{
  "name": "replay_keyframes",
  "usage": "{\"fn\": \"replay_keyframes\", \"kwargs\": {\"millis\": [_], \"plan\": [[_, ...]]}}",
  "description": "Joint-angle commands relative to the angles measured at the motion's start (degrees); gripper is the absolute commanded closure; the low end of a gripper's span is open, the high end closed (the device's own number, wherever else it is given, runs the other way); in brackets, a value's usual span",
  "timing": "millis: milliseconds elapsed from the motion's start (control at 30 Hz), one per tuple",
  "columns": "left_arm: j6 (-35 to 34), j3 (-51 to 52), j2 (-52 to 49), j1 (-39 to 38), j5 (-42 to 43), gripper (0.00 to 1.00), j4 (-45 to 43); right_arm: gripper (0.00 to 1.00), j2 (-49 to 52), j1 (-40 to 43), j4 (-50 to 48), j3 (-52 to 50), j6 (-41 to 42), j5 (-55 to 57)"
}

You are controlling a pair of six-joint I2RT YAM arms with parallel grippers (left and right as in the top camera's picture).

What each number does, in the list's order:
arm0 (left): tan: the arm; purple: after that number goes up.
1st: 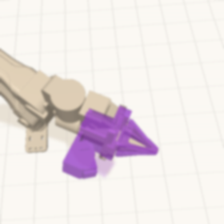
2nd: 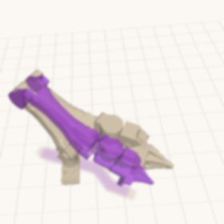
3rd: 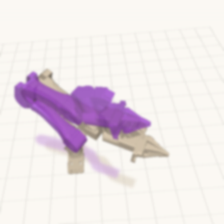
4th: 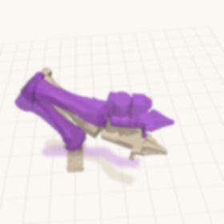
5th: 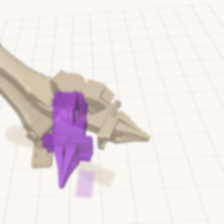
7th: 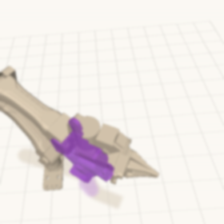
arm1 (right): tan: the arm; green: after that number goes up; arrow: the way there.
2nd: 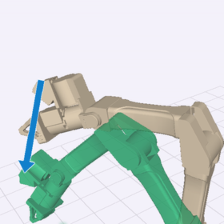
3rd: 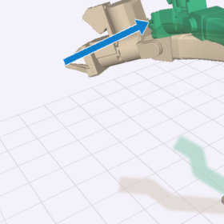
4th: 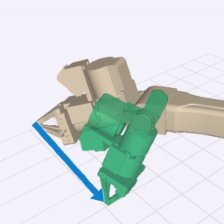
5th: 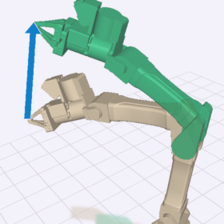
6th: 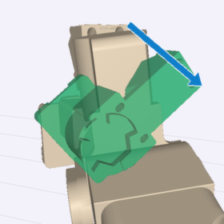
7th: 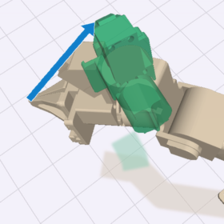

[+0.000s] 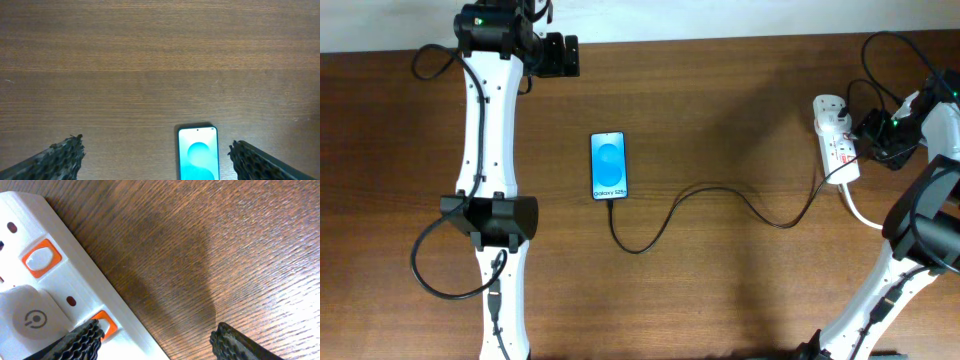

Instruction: Plug charger to phone and switch on socket

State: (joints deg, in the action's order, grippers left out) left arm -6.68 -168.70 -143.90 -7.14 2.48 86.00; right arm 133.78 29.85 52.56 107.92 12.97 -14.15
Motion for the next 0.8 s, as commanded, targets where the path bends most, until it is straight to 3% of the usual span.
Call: {"fn": "replay_keyframes", "kwargs": {"millis": [0, 767], "plan": [[-0.1, -0.9, 0.3, 0.2, -0.8, 0.01, 0.0, 0.25, 1.8, -1.8, 1.9, -1.9, -1.6, 0.9], [-0.1, -0.9, 0.3, 0.2, -0.8, 0.01, 0.0, 0.25, 1.8, -4.0, 0.3, -1.9, -1.6, 0.9]]}}
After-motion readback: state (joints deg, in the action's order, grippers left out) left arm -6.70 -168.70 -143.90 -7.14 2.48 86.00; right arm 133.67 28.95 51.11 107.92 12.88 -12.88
